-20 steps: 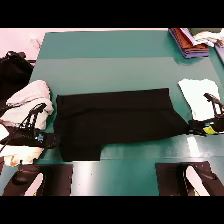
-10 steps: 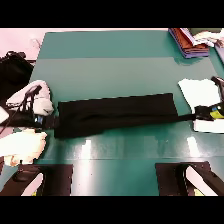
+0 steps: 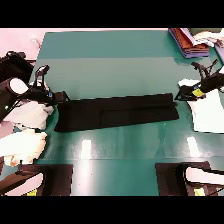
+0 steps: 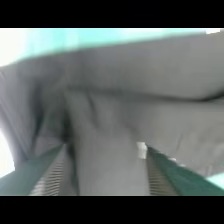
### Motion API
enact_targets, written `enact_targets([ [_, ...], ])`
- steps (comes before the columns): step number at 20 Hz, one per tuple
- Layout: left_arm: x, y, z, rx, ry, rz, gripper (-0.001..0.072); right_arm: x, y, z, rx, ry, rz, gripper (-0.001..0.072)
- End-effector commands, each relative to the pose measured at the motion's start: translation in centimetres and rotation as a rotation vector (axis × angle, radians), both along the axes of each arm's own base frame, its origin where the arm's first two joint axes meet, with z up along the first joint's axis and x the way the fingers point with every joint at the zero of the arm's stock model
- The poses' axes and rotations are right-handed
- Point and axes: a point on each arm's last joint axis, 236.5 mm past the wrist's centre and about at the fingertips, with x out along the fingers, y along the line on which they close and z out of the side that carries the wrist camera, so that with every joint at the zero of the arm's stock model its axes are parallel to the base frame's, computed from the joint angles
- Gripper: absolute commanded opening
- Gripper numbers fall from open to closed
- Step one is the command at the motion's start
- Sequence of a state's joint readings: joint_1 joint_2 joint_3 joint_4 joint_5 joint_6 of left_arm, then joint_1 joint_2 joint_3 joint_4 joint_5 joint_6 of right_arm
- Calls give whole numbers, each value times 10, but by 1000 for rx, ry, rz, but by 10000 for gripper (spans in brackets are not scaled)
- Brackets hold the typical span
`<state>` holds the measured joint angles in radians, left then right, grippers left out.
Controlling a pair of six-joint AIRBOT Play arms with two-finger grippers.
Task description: Fold the shirts.
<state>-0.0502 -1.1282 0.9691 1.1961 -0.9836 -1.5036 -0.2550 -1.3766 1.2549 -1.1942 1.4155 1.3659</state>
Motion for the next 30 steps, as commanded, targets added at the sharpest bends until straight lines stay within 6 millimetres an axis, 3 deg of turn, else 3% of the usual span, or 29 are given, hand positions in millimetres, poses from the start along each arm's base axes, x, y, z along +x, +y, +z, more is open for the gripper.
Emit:
enact_targets([
  [1, 13, 0, 4, -13, -16, 31, 580, 20, -1, -1, 144, -37, -26, 393],
  [2, 9, -1, 3, -18, -1, 29, 492, 14, -12, -8, 147, -27, -46, 416],
  [4, 2, -8, 2, -50, 35, 23, 71, -1, -36, -25, 161, 3, -107, 481],
  [5, 3, -14, 4, -78, 34, 28, 22, -9, -48, -36, 169, 15, -147, 490],
  [7, 4, -27, 9, -117, 22, 22, 22, -24, -61, -57, 197, 55, -192, 491],
  [8, 6, -35, 10, -119, 9, 7, 22, -27, -57, -64, 244, 69, -191, 490],
  [13, 6, -103, 1, -161, -14, -65, 21, -3, -6, -86, 445, 78, -172, 486],
  [15, 2, -131, -14, -174, 14, -105, 21, 4, 15, -92, 442, 97, -107, 417],
  [17, 4, -160, -26, -192, 42, -141, 21, 11, 29, -87, 429, 82, -51, 160],
  [19, 10, -187, -36, -196, 65, -183, 21, 21, 35, -63, 418, 34, 3, 21],
  [21, 19, -216, -43, -195, 70, -231, 21, 31, 35, -22, 399, -56, 43, 21],
  [24, 31, -256, -58, -195, 77, -289, 21, 40, 58, 57, 409, -210, 116, 21],
  [27, 35, -286, -72, -217, 104, -318, 21, 39, 92, 125, 373, -356, 204, 21],
  [30, 35, -299, -82, -221, 133, -339, 21, 29, 134, 169, 366, -440, 307, 21],
])
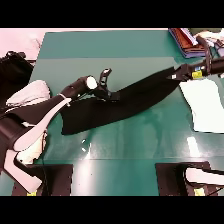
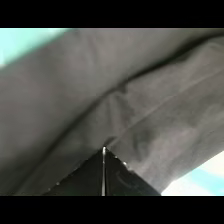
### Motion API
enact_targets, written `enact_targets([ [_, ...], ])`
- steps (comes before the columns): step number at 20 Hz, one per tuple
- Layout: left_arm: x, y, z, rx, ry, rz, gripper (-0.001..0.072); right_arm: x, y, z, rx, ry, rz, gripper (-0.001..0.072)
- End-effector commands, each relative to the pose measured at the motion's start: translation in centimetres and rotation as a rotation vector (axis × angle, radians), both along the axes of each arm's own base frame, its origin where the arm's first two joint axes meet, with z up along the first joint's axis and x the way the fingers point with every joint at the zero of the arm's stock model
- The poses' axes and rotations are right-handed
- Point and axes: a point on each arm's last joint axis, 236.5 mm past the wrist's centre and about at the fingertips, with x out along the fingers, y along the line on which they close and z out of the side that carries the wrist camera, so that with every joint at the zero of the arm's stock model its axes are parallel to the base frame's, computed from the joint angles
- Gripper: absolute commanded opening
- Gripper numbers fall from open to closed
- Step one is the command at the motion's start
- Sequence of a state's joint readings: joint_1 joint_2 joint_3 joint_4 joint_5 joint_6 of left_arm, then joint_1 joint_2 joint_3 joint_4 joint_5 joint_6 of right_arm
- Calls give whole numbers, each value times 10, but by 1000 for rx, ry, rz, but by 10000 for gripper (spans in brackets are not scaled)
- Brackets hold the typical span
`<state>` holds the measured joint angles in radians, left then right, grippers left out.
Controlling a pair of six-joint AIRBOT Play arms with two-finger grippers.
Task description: Fold the shirts.
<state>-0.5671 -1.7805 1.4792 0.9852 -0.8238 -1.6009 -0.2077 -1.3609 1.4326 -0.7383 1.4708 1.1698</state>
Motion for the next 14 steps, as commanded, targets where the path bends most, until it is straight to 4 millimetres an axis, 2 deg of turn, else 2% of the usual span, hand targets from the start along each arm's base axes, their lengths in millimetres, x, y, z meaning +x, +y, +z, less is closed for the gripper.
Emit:
enact_targets([
  [1, 1, -20, -13, -9, 28, -25, 21, -15, 50, 59, 1, -129, 94, 21],
  [6, -2, -11, -19, 35, 35, -34, 21, -32, 111, 90, 22, -202, 212, 21],
  [8, 6, 2, -4, 29, 29, -18, 21, -36, 129, 97, 32, -230, 242, 21],
  [9, 15, 16, 14, 28, 2, -1, 21, -40, 140, 99, 40, -240, 261, 21],
  [10, 25, 37, 34, 40, -34, 17, 21, -44, 150, 98, 44, -241, 282, 20],
  [12, 46, 97, 81, 94, -126, 75, 21, -55, 180, 94, 62, -237, 339, 21],
  [14, 60, 169, 136, 153, -233, 169, 21, -65, 230, 85, 93, -244, 398, 21],
])
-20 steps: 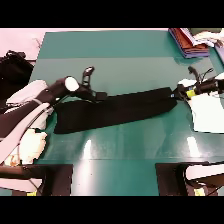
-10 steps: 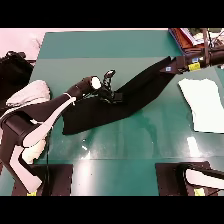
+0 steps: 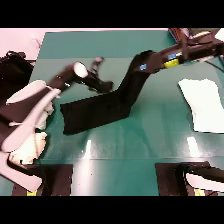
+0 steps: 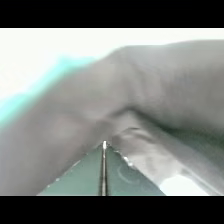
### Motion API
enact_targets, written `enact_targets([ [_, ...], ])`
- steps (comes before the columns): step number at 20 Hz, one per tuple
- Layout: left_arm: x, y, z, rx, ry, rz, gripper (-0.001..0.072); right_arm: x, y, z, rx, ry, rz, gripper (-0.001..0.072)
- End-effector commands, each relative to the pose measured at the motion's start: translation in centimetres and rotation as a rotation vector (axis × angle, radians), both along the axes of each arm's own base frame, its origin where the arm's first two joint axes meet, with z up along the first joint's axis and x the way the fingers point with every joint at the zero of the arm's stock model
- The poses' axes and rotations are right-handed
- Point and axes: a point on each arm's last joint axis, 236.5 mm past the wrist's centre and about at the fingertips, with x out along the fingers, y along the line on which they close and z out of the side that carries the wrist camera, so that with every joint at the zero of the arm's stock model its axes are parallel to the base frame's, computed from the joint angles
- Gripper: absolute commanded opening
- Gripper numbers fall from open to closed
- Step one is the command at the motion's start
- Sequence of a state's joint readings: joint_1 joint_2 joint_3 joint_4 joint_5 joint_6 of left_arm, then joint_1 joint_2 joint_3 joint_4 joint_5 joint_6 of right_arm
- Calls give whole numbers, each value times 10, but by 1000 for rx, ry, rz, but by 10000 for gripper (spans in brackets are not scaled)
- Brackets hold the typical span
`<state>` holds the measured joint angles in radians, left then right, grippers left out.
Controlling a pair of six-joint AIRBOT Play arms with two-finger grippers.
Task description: Fold the shirts.
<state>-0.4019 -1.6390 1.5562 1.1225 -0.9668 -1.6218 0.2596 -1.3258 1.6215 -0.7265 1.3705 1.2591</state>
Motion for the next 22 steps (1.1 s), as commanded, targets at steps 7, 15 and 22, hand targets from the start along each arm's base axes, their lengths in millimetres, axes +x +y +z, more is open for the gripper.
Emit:
enact_targets([
  [7, -7, 228, 207, 111, -417, 380, 22, -88, 257, -63, 202, 25, 310, 347],
  [15, -17, 225, 205, 105, -385, 366, 21, 15, 69, -170, -221, 150, 4, 345],
  [22, -14, 183, 191, 90, -369, 270, 22, 42, -61, -265, -164, 546, -314, 579],
])
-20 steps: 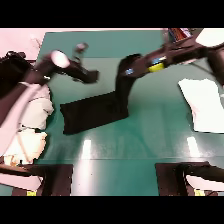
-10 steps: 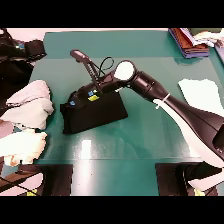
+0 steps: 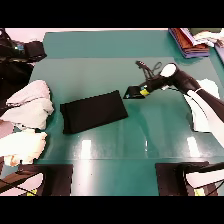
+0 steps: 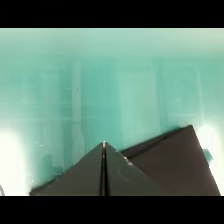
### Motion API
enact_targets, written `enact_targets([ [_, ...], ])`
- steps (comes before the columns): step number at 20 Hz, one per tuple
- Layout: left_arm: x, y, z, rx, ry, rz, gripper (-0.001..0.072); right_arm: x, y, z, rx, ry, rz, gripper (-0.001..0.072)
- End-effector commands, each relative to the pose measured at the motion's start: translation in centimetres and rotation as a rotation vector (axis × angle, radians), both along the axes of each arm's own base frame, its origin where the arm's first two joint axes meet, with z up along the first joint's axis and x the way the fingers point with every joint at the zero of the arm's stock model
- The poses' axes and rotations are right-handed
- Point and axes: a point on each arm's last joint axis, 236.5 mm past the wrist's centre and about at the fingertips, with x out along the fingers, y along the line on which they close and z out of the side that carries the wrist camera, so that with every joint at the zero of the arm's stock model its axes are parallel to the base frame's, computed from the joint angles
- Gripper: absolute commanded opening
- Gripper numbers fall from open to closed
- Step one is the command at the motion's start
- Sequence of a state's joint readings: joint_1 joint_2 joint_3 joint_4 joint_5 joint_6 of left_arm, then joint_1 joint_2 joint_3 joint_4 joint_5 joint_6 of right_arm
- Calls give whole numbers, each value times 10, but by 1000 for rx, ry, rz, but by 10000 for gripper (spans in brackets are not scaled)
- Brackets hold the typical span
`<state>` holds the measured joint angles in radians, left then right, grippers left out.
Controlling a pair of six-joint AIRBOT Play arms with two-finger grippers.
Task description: Fold the shirts.
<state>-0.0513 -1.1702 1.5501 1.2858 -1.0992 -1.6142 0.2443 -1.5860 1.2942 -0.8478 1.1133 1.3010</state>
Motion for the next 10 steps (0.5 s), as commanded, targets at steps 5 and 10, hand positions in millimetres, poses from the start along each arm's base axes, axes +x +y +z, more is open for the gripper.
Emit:
enact_targets([
  [5, 2, -46, -24, 7, 45, -114, 22, -8, 39, -50, 152, 236, -18, 577],
  [10, 0, -53, -23, -27, 57, -130, 21, -28, 122, -67, 171, 238, 144, 320],
])
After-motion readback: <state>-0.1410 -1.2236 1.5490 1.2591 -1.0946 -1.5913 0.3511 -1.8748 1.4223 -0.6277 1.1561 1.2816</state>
